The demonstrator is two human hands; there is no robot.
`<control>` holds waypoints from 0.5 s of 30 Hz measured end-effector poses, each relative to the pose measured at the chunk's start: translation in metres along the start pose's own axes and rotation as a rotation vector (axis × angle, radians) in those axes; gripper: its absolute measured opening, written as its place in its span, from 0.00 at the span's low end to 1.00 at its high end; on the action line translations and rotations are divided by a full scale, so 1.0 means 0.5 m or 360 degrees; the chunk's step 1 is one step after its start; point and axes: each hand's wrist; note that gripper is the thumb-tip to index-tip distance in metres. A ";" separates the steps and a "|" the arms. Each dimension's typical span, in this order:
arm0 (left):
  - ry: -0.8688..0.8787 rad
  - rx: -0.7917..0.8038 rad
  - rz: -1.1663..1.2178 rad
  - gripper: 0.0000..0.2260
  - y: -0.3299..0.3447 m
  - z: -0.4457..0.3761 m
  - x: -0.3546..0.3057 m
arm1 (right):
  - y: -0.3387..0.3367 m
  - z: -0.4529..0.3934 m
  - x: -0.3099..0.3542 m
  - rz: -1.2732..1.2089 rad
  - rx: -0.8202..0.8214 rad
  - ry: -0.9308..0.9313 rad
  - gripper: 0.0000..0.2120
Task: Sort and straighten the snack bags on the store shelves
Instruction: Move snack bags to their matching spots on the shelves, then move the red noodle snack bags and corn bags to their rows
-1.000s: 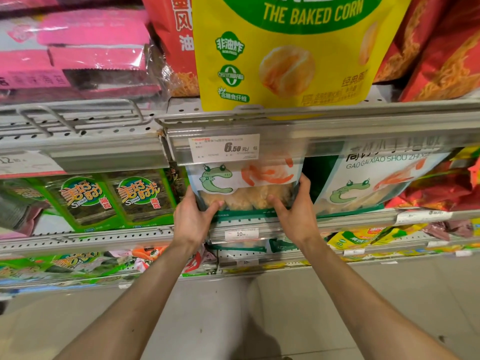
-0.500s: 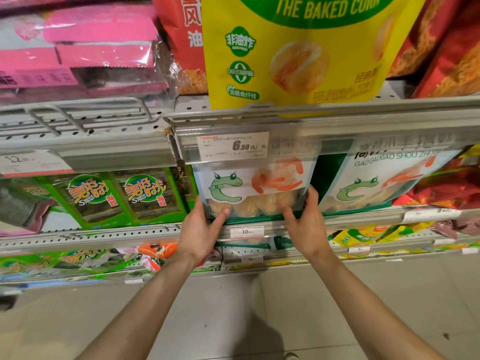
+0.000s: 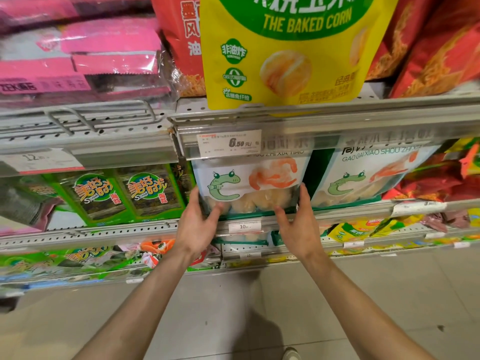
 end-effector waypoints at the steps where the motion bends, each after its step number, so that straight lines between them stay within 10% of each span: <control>1: -0.0009 0.0020 0.0015 0.23 -0.006 0.010 -0.004 | -0.005 0.004 0.003 -0.0014 0.0024 0.0039 0.40; 15: 0.0212 0.0361 -0.0265 0.32 -0.060 0.294 0.026 | -0.159 0.302 0.129 0.0112 0.0194 0.0135 0.38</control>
Point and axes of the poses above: each hand's wrist, its own z-axis away from the middle knuckle, its own y-axis out of the palm, x = y × z, and after that the axes turned 12 degrees about -y, right-handed
